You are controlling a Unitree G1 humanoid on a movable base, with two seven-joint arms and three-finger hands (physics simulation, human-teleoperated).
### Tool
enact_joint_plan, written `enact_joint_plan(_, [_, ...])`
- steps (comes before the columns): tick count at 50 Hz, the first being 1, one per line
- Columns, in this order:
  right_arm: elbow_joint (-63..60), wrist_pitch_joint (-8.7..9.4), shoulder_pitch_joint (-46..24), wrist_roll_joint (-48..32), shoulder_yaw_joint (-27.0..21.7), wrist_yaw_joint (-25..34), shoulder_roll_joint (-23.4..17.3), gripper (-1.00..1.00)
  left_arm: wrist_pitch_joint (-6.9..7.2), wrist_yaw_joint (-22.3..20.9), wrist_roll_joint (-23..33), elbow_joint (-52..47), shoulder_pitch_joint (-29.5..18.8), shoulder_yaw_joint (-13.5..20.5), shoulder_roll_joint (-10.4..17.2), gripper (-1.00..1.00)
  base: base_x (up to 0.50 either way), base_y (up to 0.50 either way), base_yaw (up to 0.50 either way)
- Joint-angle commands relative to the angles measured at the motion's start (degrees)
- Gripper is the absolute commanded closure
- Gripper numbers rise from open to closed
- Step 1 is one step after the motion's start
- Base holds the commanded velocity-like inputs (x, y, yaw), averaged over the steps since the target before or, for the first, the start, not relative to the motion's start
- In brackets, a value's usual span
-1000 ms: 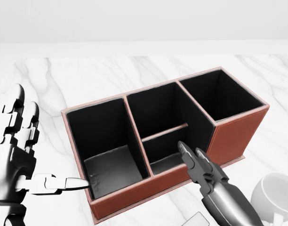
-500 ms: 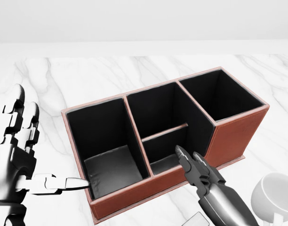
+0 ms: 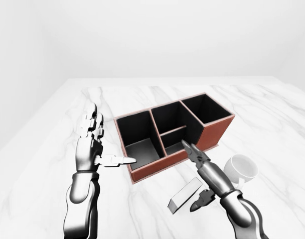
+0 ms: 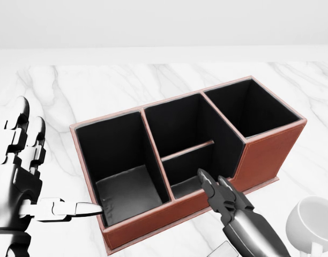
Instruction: Pick up the book and place it in the front compartment of the caddy.
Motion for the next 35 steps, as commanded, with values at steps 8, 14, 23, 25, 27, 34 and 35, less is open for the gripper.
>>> enact_joint_plan(8, [2.19, 0.00, -1.46, -0.72, 0.21, -0.20, -0.36, -1.00, 0.00, -0.01, 0.08, 0.10, 0.06, -0.04, -0.02, -0.99, 0.00, 0.00, 0.00])
enact_joint_plan(14, [1.71, 0.00, -1.25, -0.80, 0.38, 0.06, -0.37, -1.00, 0.00, 0.04, 0.11, 0.23, 0.07, -0.08, -0.05, -0.99, 0.00, 0.00, 0.00])
enact_joint_plan(23, [2.55, 0.00, -1.78, -1.18, 0.35, -0.34, -0.49, -1.00, 0.00, 0.03, 0.08, -0.14, 0.11, -0.06, -0.01, -0.99, 0.00, 0.00, 0.00])
enact_joint_plan(25, [2.06, 0.00, -1.87, -0.56, 0.47, 0.17, -0.23, -1.00, 0.00, 0.05, 0.08, 0.15, -0.01, 0.00, -0.01, -0.99, 0.00, 0.00, 0.00])
enact_joint_plan(27, [2.07, 0.00, -1.97, -0.55, 0.63, 0.14, -0.28, -1.00, 0.00, 0.06, 0.13, 0.20, 0.12, -0.09, -0.06, -0.99, 0.00, 0.00, 0.00])
enact_joint_plan(34, [2.87, 0.00, -2.42, -0.98, 1.13, -0.07, -0.59, -1.00, 0.00, 0.05, 0.10, 0.04, 0.03, -0.03, -0.02, -0.99, 0.00, 0.00, 0.00])
enact_joint_plan(35, [2.99, 0.00, -2.36, -1.11, 1.28, -0.11, -0.64, -1.00, 0.00, 0.04, 0.08, -0.17, 0.09, -0.04, -0.02, -0.99, 0.00, 0.00, 0.00])
